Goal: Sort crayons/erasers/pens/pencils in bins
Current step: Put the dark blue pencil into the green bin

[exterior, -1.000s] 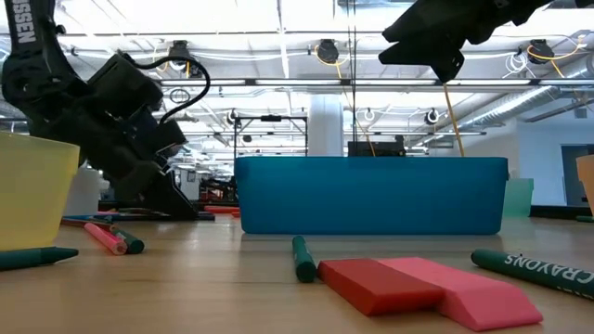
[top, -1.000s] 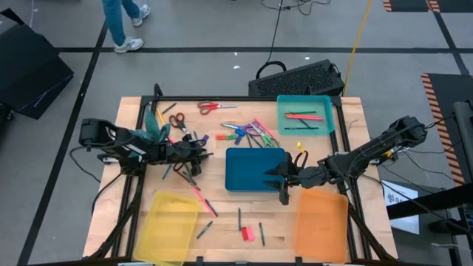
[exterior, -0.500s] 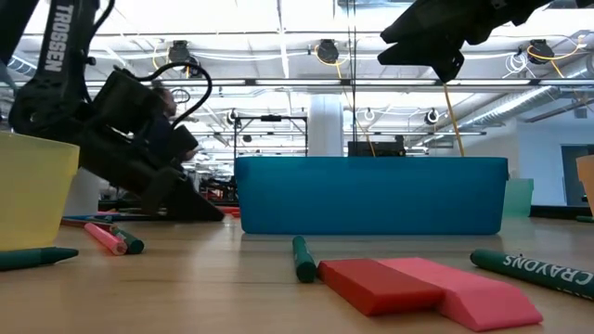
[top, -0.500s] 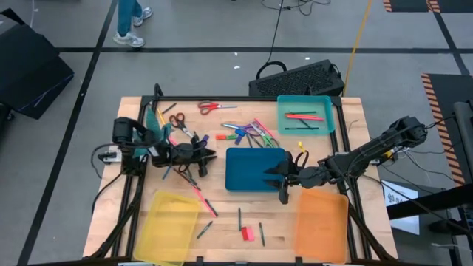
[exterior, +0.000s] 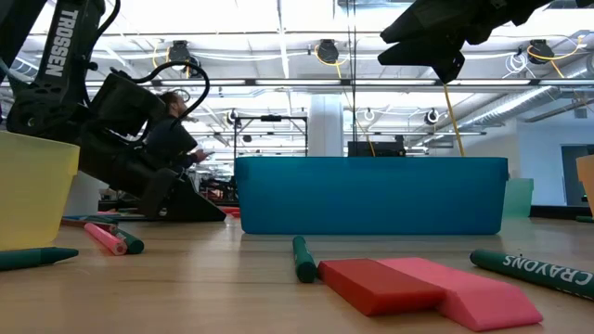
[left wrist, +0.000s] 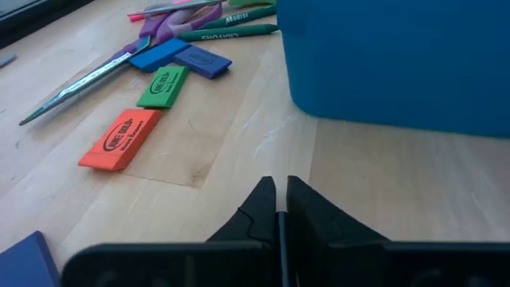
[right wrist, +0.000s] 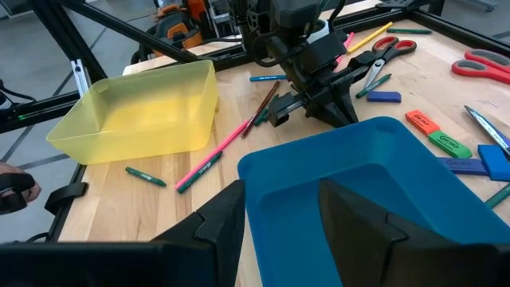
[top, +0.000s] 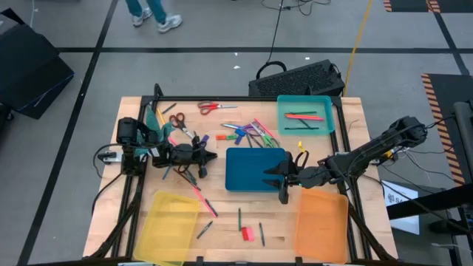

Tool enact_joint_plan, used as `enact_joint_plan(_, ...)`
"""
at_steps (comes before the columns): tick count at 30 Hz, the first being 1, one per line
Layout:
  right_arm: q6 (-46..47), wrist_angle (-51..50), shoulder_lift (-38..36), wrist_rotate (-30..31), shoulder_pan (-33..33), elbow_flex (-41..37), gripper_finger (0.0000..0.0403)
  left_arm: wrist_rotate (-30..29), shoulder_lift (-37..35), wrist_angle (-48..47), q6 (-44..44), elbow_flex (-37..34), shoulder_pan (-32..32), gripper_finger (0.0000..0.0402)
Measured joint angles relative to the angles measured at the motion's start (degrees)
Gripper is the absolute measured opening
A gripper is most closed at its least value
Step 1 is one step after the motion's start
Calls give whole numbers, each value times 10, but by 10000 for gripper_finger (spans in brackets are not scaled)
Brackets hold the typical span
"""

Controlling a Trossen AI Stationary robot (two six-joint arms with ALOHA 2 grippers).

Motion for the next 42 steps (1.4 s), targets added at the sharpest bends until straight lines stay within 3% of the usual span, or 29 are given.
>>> enact_joint_plan(11, 0, 0, 0, 0, 0, 0, 150, -11, -26, -13, -14, 0, 0, 16)
enact_joint_plan(22, -29, 4, 0, 0, -6, 0, 150, -39, -195, -98, -146, 0, 2, 15)
enact_joint_plan(28, -43, 14, 20, 0, -19, 0, 155, -31, -281, -92, -173, 31, -6, 15)
enact_joint_plan(32, -61, 95, 67, -1, -33, 0, 173, -12, -302, -100, -169, 97, -24, 15)
enact_joint_plan(38, -132, 344, 172, -35, -39, 0, 209, -10, -291, -188, -139, 239, -69, 15)
enact_joint_plan(42, -161, 436, 216, -33, -45, 17, 220, -9, -273, -210, -122, 322, -104, 15)
